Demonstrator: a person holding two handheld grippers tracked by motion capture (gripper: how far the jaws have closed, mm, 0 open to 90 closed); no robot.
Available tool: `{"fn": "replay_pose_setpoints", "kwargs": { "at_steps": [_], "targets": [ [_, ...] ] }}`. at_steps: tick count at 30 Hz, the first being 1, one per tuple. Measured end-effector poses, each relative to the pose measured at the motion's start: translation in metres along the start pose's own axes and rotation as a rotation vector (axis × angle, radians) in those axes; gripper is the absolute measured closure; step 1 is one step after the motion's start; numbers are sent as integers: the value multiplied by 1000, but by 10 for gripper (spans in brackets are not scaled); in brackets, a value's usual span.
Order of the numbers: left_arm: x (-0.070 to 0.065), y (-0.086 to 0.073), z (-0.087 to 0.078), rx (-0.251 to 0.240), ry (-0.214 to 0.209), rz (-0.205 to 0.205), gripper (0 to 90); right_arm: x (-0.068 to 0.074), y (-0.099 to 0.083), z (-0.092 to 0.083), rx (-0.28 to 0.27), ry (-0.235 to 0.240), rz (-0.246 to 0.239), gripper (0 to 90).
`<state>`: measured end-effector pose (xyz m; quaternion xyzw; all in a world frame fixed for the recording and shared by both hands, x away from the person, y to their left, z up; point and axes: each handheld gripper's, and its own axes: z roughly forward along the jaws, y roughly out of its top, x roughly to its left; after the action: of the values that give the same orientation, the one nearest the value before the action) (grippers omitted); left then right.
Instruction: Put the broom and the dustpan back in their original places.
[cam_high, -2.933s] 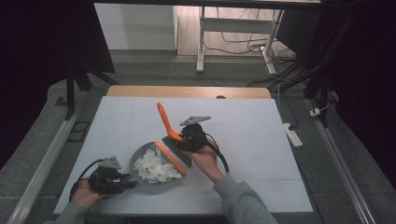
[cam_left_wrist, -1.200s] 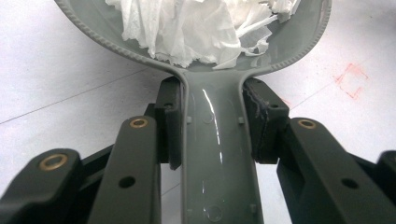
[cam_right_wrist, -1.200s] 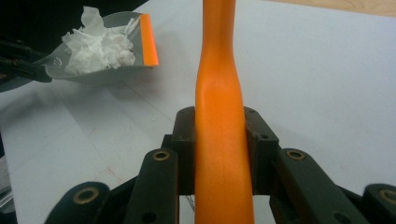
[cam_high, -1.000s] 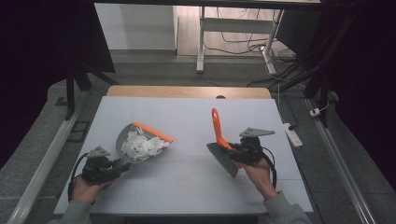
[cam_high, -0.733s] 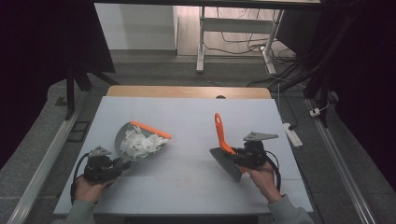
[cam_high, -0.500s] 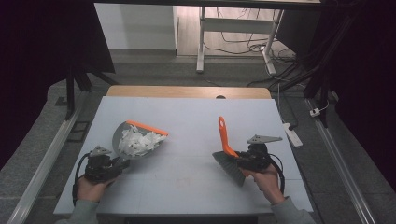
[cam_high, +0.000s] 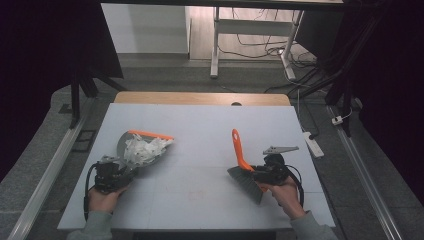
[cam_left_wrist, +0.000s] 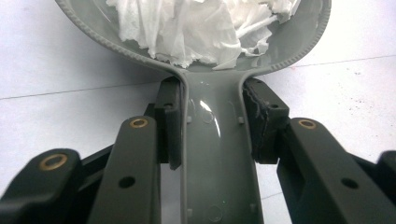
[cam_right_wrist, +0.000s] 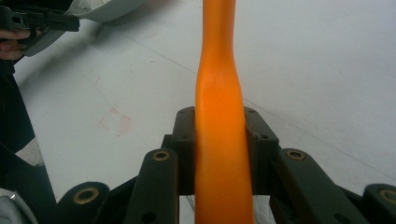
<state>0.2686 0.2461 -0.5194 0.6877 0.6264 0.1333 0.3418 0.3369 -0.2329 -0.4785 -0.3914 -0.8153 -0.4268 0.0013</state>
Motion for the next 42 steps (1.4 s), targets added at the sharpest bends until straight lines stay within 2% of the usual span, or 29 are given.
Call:
{"fn": "replay_pose_setpoints", "kwargs": {
  "at_steps": [7, 12, 15, 20, 24, 27, 30, 35, 38, 42],
  "targets": [
    [-4, -2, 11, 30, 57, -41, 616, -9, 0, 4, 29, -19, 27, 704],
    [-8, -2, 14, 27, 83, -60, 614, -20, 2, 8, 43, -31, 55, 703],
    [-9, -3, 15, 28, 75, -53, 605, -26, 4, 10, 54, -45, 65, 698],
    [-10, -4, 14, 28, 61, -21, 434, -33, 4, 12, 74, -93, 42, 671],
    [-10, -4, 6, 9, 55, 11, 335, -38, 5, 15, 88, -165, 8, 601],
    [-9, -5, 2, 0, 49, 34, 311, -43, 5, 17, 101, -185, 5, 572],
    [-8, -5, -1, -8, 47, 49, 296, -48, 4, 19, 108, -171, 20, 560],
    [-7, -5, -6, -15, 40, 64, 281, -51, 3, 23, 131, -180, 7, 513],
    [-5, -5, -9, -21, 37, 71, 277, -51, 3, 24, 135, -231, -28, 500],
    [-5, -5, -10, -25, 36, 80, 272, -52, 3, 22, 125, -233, -23, 488]
  ]
}}
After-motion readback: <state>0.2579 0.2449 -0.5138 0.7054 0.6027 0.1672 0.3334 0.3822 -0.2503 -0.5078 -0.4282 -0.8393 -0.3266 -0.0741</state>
